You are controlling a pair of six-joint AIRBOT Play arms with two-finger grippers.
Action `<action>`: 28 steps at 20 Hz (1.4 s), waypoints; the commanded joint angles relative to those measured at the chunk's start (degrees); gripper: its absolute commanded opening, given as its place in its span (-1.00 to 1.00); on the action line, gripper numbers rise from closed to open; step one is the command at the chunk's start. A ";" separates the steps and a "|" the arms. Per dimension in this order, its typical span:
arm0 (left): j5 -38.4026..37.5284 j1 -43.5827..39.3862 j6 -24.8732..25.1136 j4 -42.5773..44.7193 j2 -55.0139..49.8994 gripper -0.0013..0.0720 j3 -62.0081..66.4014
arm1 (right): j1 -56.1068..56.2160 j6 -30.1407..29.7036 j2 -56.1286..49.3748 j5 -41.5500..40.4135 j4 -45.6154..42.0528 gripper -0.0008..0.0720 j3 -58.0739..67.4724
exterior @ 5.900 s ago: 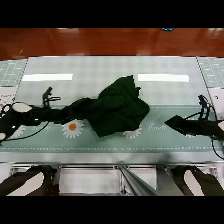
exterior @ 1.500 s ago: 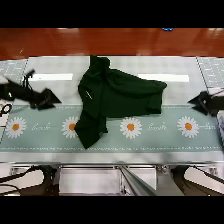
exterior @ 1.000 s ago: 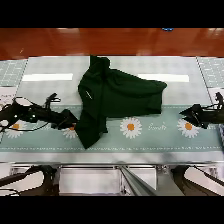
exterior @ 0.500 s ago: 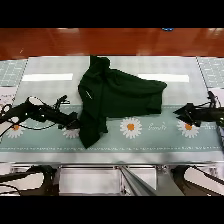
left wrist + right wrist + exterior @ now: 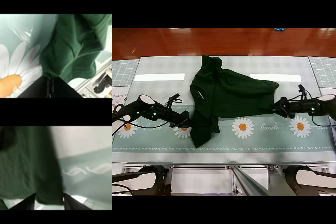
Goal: Fold the shirts.
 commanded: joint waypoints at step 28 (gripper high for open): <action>2.64 22.97 -9.73 -18.62 33.46 -0.92 77.15 | 8.63 13.31 36.22 23.63 -21.70 -0.92 73.46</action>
